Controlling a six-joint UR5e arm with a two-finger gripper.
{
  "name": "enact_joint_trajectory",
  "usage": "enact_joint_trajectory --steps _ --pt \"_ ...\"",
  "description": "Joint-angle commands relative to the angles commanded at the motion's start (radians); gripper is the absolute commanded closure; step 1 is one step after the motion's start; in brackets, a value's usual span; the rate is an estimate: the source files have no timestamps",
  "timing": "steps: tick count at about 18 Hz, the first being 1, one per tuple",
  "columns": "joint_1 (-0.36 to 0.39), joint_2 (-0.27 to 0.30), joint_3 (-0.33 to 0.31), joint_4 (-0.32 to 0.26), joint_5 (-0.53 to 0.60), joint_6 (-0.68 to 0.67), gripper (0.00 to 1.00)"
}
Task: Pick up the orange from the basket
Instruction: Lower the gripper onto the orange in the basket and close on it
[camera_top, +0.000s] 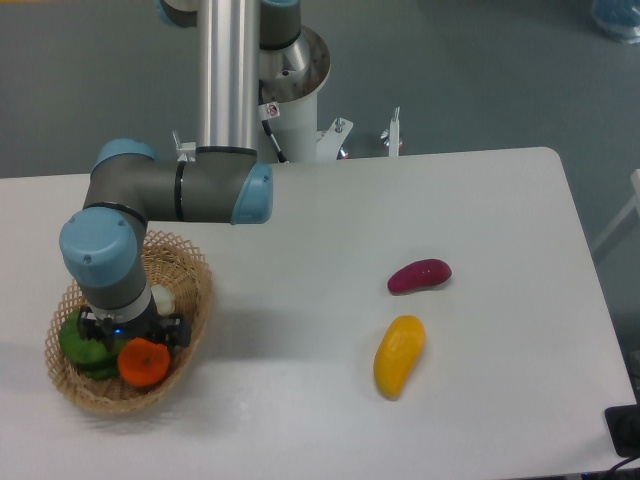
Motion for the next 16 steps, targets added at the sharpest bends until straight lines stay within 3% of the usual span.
enact_joint_trajectory --steps 9,13,16 --pt "-0.002 -0.022 0.009 0.0 -0.002 -0.002 0.01" --pt "0.0 -0.028 0.017 0.0 -0.002 -0.002 0.2" --pt "-0.002 -0.022 0.021 0.0 -0.002 0.0 0.26"
